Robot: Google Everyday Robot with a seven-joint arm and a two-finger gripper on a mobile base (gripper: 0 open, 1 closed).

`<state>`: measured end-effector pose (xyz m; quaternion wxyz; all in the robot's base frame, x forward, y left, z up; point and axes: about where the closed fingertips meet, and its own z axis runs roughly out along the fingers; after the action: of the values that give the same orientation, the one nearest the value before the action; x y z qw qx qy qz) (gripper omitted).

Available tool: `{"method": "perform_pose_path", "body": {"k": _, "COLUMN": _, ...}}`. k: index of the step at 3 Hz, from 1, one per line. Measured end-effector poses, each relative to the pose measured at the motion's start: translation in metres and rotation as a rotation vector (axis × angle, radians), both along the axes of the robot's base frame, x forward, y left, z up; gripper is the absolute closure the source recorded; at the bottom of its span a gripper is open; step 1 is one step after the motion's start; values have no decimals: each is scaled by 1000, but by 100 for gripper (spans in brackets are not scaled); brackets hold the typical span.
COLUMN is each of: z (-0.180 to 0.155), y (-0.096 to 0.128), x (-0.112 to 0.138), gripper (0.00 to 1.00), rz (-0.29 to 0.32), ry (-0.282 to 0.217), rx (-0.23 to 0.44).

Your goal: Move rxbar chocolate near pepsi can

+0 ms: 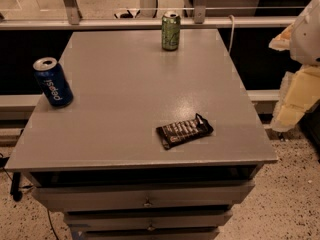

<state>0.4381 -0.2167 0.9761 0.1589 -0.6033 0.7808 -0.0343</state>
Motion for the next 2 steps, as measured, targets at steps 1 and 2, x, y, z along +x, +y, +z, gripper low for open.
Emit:
{"method": "perform_pose_path", "body": {"k": 1, "z": 0, "y": 0, "x": 0, "gripper": 0, "rz": 0, "ry": 0, "rx": 0}}
{"method": "perform_pose_path", "body": {"k": 2, "z": -1, "y": 1, "x": 2, "gripper": 0, "rz": 0, "ry": -9, "rx": 12}}
